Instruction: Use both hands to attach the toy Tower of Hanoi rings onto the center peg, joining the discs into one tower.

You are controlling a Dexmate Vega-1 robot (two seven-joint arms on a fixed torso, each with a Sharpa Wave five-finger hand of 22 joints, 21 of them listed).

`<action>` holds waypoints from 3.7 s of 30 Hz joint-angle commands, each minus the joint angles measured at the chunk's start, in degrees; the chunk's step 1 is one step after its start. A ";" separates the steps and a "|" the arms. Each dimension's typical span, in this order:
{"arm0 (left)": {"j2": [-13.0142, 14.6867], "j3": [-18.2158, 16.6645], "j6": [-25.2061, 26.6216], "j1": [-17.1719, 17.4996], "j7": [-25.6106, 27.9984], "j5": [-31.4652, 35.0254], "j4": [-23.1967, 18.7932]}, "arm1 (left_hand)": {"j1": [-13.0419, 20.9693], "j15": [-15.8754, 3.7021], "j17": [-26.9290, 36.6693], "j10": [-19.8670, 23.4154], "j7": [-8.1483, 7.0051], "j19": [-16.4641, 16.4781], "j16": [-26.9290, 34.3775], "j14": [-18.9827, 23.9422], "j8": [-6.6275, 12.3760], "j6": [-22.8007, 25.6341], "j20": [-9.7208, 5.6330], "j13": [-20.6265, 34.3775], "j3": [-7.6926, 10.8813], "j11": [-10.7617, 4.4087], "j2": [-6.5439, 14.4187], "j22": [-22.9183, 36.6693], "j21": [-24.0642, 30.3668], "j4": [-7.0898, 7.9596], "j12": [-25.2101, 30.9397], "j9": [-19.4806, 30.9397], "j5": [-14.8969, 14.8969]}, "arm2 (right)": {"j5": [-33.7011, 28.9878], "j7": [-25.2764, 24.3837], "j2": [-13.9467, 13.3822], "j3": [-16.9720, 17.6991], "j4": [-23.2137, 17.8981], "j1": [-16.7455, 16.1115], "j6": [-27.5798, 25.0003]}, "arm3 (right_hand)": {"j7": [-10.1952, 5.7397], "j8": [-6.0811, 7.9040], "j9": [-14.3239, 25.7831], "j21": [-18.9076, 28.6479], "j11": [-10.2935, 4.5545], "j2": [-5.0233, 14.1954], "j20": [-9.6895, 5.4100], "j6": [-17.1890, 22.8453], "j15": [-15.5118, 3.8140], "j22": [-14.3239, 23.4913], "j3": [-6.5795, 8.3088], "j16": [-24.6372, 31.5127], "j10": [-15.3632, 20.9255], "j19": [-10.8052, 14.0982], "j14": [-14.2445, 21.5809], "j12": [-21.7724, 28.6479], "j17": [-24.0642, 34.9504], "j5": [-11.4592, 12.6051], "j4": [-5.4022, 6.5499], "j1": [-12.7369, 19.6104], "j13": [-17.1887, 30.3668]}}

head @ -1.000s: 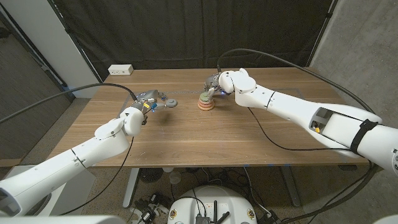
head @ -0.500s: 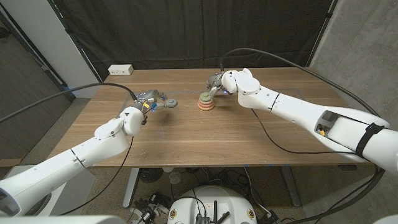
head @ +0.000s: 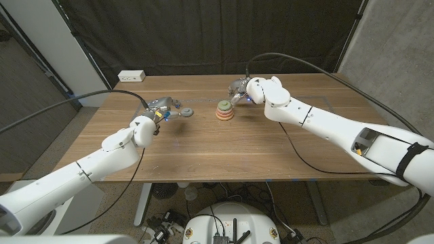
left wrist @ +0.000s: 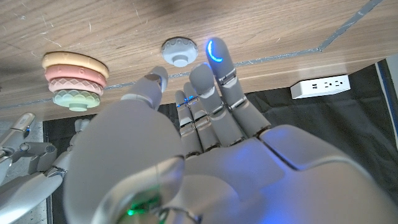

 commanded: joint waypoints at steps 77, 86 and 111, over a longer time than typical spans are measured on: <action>-2.19 -0.58 1.85 -1.06 1.82 -0.40 -2.03 | -0.61 -1.05 -0.90 -1.29 0.07 -0.52 0.38 -0.20 -0.45 -1.16 -6.10 0.28 0.46 0.10 -0.67 -0.01 0.37 0.13 -0.51 0.15 -0.25 | 12.86 -38.32 -20.16 27.61 -20.43 -36.11 -7.80 | -1.87 2.06 -0.51 1.37 -1.89 2.14 -3.07 5.99 -4.48 -0.17 1.20 2.91 7.15 1.92 3.79 0.90 0.40 1.06 0.10 2.17 0.90; -2.41 0.60 2.78 -2.04 0.55 0.27 -1.97 | -0.76 -1.04 -0.78 -1.84 0.05 -0.67 0.57 -0.17 -0.58 -1.86 -6.10 0.13 0.41 0.48 -0.79 -0.02 0.26 0.16 -0.61 0.12 -0.25 | 12.62 -38.56 -20.90 26.41 -20.65 -36.00 -8.97 | -1.96 2.14 -0.56 1.23 -1.73 2.29 -3.07 6.23 -4.48 -0.43 1.24 2.54 7.46 1.74 3.35 0.84 0.14 1.07 0.16 2.17 0.96; 1.73 6.03 12.36 -8.29 -10.24 8.21 -5.72 | -0.40 -1.03 -2.84 -5.46 0.44 -1.31 -0.51 -1.74 -1.06 -5.44 -6.28 -0.19 -0.71 0.36 -2.88 0.21 0.36 -0.38 -0.93 -0.17 -0.65 | 15.06 -40.66 -20.88 26.35 -19.89 -36.27 -7.71 | -1.28 2.27 -0.81 1.24 -0.38 2.60 -3.05 7.15 -4.46 -0.91 1.14 2.23 5.20 1.56 3.08 -0.72 0.19 1.14 0.44 1.52 -0.05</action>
